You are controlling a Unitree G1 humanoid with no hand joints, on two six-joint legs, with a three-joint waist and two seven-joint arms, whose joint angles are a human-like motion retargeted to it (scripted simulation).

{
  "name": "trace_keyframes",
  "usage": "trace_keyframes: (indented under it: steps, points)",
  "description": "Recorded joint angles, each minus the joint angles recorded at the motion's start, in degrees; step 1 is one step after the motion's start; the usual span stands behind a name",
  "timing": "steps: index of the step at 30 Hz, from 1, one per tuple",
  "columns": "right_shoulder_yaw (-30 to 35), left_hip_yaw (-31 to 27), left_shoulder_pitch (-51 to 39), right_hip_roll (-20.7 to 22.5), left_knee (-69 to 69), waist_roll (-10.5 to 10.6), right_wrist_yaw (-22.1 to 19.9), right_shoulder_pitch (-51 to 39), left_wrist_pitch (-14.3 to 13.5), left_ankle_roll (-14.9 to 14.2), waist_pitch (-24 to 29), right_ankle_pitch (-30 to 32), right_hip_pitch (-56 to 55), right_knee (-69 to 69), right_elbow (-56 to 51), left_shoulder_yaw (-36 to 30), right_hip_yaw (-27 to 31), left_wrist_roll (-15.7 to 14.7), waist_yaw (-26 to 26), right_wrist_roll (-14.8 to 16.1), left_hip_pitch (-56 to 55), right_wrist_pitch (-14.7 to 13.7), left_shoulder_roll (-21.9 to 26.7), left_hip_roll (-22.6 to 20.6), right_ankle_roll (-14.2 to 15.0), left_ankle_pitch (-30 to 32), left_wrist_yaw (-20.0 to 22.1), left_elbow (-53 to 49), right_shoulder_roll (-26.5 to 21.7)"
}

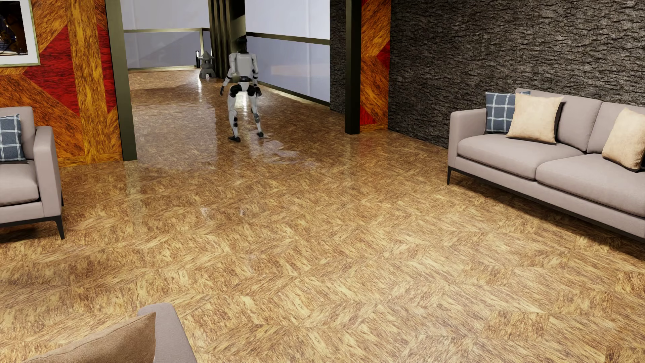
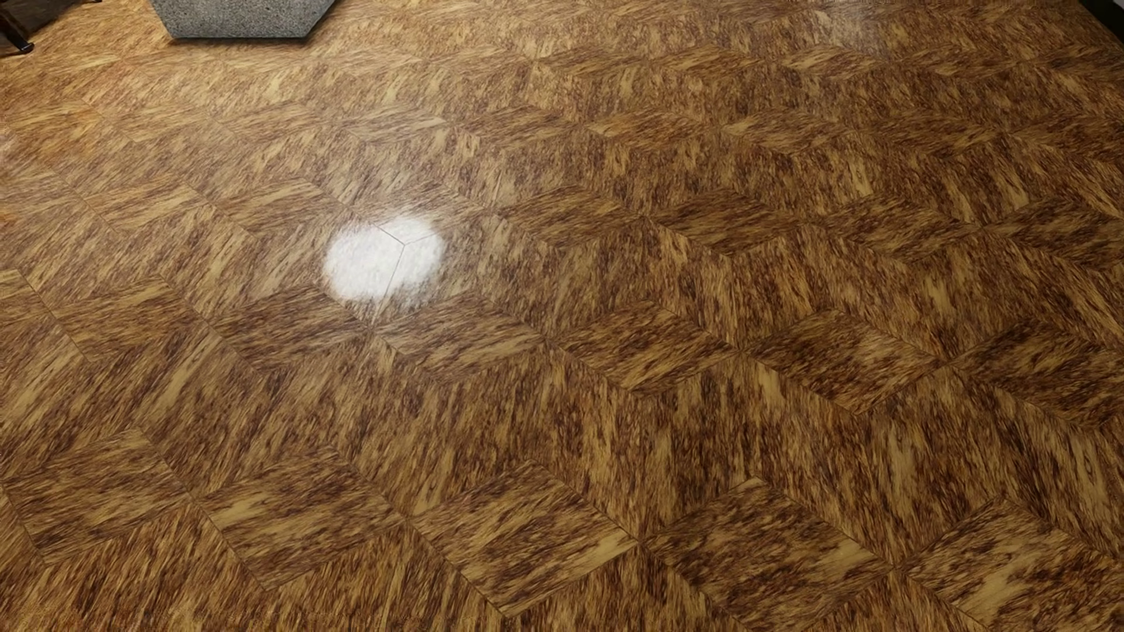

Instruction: Do a 180

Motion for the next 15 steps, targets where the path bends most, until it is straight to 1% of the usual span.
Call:
trace_keyframes:
  steps: [1, 2, 4, 5, 6, 7, 8, 9, 10, 12, 13, 15]
  points:
    - [0.87, -0.67, -0.52, 2.8, -0.19, -0.4, 1.3, 2.44, 0.01, -0.11, -0.15, -0.47, 1.02, -2.28, -0.16, 0.56, 2.72, -0.08, 0.05, -0.15, -0.37, -0.62, 0.58, 0.07, -1.05, 0.16, 0.21, 0.52, 0.52]
    - [0.67, -1.21, -0.82, 2.91, -0.7, -0.83, 1.91, 5.21, 0.24, -0.28, -0.37, -0.3, 2.47, -4.95, -1.0, 1.59, 1.23, -0.47, 0.24, 0.46, -0.55, -1.65, 0.94, 0.27, -0.58, 0.48, 0.54, 0.77, 1.13]
    - [-2.49, -2.17, -0.55, 3.31, -1.68, -1.44, 2.19, 9.76, 0.45, -0.63, -0.78, 1.09, 4.81, -9.43, -2.47, 5.19, -0.8, -2.36, 0.33, 3.74, -0.72, -2.61, 0.41, 0.64, 0.22, 1.06, 2.49, 0.76, 3.08]
    - [-3.35, -2.24, 0.15, 3.76, -1.79, -1.54, 2.1, 10.66, 0.63, -0.86, -0.95, 1.58, 5.17, -10.4, -2.36, 7.36, -1.1, -3.27, 0.33, 4.44, -0.78, -2.27, -0.62, 1.07, 0.06, 1.13, 3.73, 0.71, 3.88]
    - [-2.81, -1.93, 1.03, 4.37, -1.91, -1.51, 2.71, 10.41, 0.78, -1.13, -1.05, 1.89, 5.26, -11.04, -1.93, 8.73, -0.98, -3.99, 0.39, 3.85, -0.69, -1.63, -1.81, 1.65, 0.16, 1.16, 5.09, 0.89, 4.48]
    - [-1.39, -1.39, 2.0, 5.0, -2.04, -1.42, 3.99, 9.46, 0.8, -1.45, -1.12, 1.95, 5.03, -11.13, -1.51, 9.55, -0.64, -4.43, 0.51, 2.5, -0.51, -1.28, -3.05, 2.29, 0.18, 1.2, 5.64, 1.35, 4.42]
    - [-0.14, -0.71, 3.05, 5.72, -2.19, -1.33, 5.31, 8.16, 0.76, -1.85, -1.15, 1.81, 4.56, -10.72, -1.52, 9.81, -0.15, -4.65, 0.67, 1.1, -0.24, -1.52, -4.01, 3.02, 0.05, 1.29, 4.83, 2.06, 3.44]
    - [0.58, 0.0, 4.03, 6.53, -2.31, -1.21, 5.8, 6.51, 0.77, -2.35, -1.15, 1.58, 4.07, -10.13, -1.82, 9.35, 0.46, -4.06, 0.84, 0.07, 0.1, -1.69, -4.69, 3.8, -0.27, 1.4, 3.38, 2.99, 2.8]
    - [0.11, 0.53, 4.27, 7.36, -2.31, -1.1, 4.98, 4.87, 1.94, -2.92, -1.1, 1.25, 3.7, -9.39, -2.64, 8.38, 0.9, -3.09, 1.01, -0.23, 0.41, -1.55, -5.47, 4.63, -0.72, 1.52, 1.69, 3.68, 2.62]
    - [-1.58, 0.27, 4.71, 8.51, -1.83, -0.86, 1.25, 2.11, 3.56, -4.1, -0.87, 0.28, 3.49, -7.77, -4.98, 6.42, 0.53, -0.63, 1.17, -0.35, 0.48, -2.03, -5.84, 6.05, -1.74, 1.86, -1.74, 5.12, 2.8]
    - [-1.98, -0.65, 4.95, 8.77, -1.35, -0.73, -0.79, 0.93, 3.72, -4.71, -0.71, -0.29, 3.64, -7.0, -6.31, 5.68, -0.38, 0.59, 1.18, -0.57, 0.14, -2.74, -5.47, 6.6, -2.32, 2.08, -2.98, 5.6, 2.81]
    - [-2.7, -4.17, 4.06, 8.83, 0.2, -0.45, -3.91, -0.52, 3.48, -5.85, -0.27, -1.53, 4.1, -5.51, -9.54, 5.28, -3.68, 1.81, 1.18, -0.68, -1.7, -4.91, -4.69, 7.41, -3.61, 2.71, -3.32, 5.12, 2.8]
